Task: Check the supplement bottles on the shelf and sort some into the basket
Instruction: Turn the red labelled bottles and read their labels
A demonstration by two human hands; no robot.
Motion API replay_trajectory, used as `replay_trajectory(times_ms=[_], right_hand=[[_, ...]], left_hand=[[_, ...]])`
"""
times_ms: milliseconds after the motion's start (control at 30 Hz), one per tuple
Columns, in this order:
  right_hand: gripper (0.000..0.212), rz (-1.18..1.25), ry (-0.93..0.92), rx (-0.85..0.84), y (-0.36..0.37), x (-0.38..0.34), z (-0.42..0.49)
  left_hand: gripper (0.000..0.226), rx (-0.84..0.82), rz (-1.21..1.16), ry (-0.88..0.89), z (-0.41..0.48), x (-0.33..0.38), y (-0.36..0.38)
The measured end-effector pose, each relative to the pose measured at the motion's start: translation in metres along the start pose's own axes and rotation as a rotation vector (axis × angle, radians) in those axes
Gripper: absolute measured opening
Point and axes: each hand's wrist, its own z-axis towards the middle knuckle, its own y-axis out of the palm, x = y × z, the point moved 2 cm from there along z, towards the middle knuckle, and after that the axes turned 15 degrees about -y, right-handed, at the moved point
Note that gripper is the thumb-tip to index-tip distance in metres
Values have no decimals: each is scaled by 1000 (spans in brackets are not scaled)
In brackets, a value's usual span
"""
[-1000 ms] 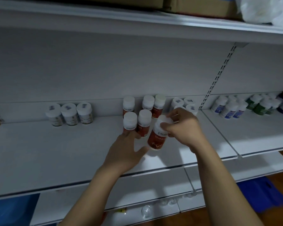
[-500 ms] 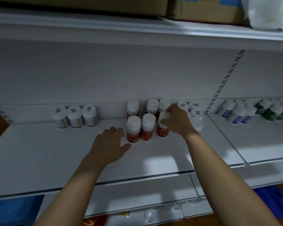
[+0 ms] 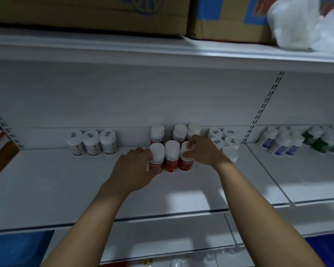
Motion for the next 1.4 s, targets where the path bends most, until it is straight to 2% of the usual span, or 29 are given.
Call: replay_trajectory(times_ms=[167,333,400,500,633,833,967,1133,1333,1400], right_hand=[[28,31,-53,-89,-10,15,3],[21,133,-108,-61,-26,33,14],[24,14,-118,-65,-35,39,25],[45,-204,-125,-64,-43,49,44],[62,-283,-149,-139,-40,55,64],[64,-341,-225,-174,-29,58,83],[56,-293,-249,-70,-24,65,83],[44,-196,-275,49,-31,76,63],[37,49,-270,278,-81,82,16],[34,168,-315,346,-96,79,-7]], left_hand=[[48,76,-44,11,0,12,-3],[48,74,-74,-36,2,29,2],[47,67,-72,-69,1,37,4],[41,120,-112,-78,-3,49,6],[37,174,-82,-98,-5,62,7],[62,201,-37,-140,-11,71,15],[64,216,-34,-148,-18,77,21],[38,203,-27,-139,-23,87,33],[39,304,-62,-99,-18,122,33],[46,278,-110,-136,-18,133,32]])
